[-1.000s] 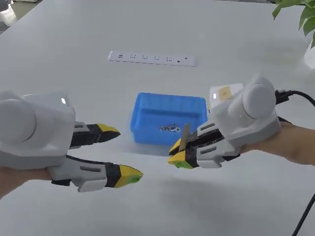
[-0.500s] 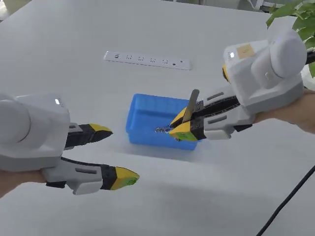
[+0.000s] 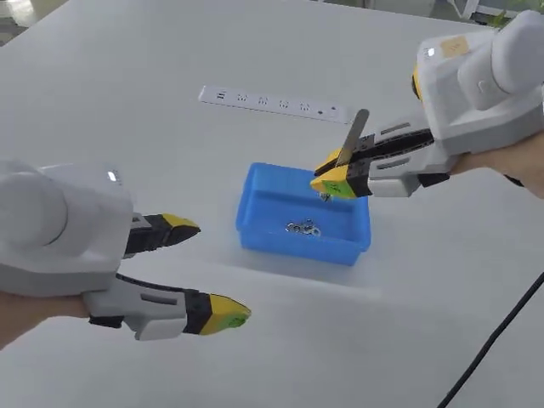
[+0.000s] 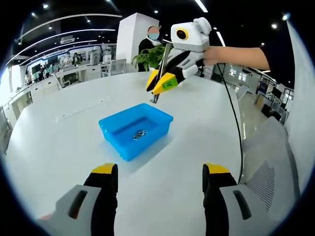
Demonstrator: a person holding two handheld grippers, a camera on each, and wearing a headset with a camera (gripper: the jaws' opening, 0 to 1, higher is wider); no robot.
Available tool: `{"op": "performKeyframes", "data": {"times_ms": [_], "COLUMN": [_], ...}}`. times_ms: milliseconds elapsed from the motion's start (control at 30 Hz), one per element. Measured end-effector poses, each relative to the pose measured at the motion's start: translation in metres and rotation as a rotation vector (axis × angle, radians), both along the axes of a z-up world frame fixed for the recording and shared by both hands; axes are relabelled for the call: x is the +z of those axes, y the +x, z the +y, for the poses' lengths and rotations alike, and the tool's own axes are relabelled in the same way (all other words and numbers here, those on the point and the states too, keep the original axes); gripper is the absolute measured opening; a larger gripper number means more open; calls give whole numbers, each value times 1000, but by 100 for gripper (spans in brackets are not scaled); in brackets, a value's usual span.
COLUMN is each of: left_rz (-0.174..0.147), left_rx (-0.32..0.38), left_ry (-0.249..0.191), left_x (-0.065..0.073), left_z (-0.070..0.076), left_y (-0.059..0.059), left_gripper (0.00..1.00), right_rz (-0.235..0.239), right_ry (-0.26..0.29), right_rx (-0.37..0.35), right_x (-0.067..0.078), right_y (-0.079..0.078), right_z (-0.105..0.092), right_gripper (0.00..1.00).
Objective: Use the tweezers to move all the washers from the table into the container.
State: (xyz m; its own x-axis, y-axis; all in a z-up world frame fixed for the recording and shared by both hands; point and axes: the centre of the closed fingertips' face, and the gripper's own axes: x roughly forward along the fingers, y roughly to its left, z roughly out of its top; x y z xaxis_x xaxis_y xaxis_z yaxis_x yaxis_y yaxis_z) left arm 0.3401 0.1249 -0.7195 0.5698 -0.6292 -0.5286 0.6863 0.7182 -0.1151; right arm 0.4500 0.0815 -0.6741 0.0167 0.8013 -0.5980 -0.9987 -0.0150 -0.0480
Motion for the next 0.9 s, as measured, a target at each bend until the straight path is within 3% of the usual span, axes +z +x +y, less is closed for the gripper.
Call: {"op": "performKeyframes", "data": {"times_ms": [100,333,633,900], "left_rz": [7,28,48,51], "left_rx": [7,11,7,28], "left_ry": [-4,-2,0,1], "left_x": [0,-6,-12,-14], "left_z": [1,2,-3,2], "left_y": [0,1,0,2], "left_gripper": [76,76,76,76], "right_rz": [5,36,64,61], "right_ry": [-8,-11,-46,-55], "right_rx": [-30,-64,-79,-97], "right_x": [-13,-37,-72,-82], "right_y": [16,31,29,30], "right_z": [3,9,12,11], "right_gripper": [10,10,10,10]}}
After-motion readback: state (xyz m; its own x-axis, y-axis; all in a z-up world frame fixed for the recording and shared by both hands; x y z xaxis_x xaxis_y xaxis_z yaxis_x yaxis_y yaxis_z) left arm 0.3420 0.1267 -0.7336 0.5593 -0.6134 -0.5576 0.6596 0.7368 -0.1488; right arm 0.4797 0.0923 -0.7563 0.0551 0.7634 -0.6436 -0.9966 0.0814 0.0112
